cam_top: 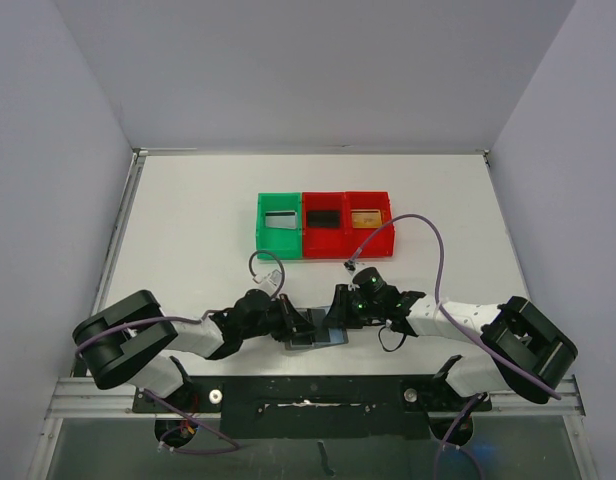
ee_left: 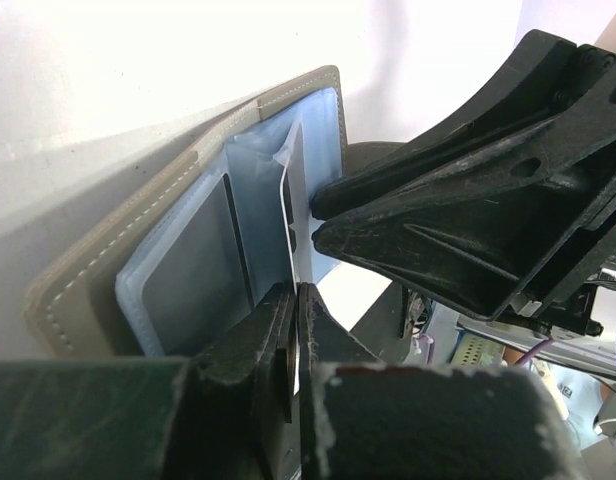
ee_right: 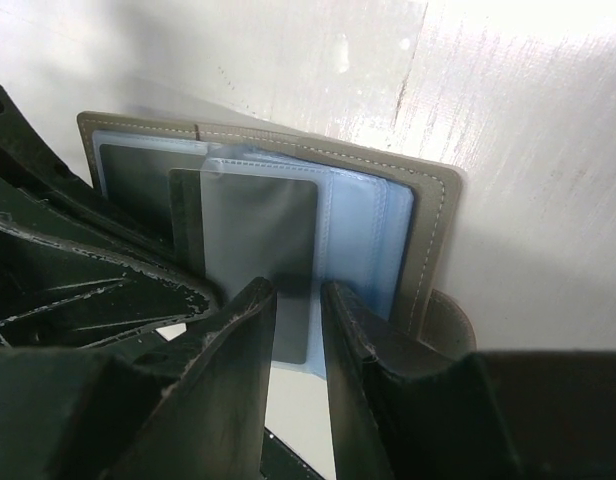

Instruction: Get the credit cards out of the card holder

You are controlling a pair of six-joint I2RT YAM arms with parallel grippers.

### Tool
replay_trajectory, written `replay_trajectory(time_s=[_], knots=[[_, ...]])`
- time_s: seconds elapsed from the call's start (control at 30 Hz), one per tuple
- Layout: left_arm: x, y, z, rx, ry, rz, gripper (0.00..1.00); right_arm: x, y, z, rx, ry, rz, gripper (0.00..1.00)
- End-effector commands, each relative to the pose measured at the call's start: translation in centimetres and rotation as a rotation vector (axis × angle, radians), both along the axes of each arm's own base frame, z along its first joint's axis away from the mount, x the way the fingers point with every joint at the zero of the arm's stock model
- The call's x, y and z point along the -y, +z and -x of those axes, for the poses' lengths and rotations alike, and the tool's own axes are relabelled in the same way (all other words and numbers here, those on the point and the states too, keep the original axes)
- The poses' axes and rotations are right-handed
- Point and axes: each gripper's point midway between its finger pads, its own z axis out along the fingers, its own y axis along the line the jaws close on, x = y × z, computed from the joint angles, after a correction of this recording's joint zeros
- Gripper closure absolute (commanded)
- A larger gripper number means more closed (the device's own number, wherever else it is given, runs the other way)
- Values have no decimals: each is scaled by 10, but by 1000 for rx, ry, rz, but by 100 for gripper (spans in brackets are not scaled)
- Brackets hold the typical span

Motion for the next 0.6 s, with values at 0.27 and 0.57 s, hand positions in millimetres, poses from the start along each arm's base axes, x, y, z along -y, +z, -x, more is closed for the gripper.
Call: replay_trajectory(time_s=[0.27, 0.57], knots=[[7, 26, -5, 79, -15, 88, 84, 17, -14, -4, 4, -37, 94, 72], [1, 22, -7, 68, 15, 60, 100, 21, -16, -6, 5, -50, 109, 72]])
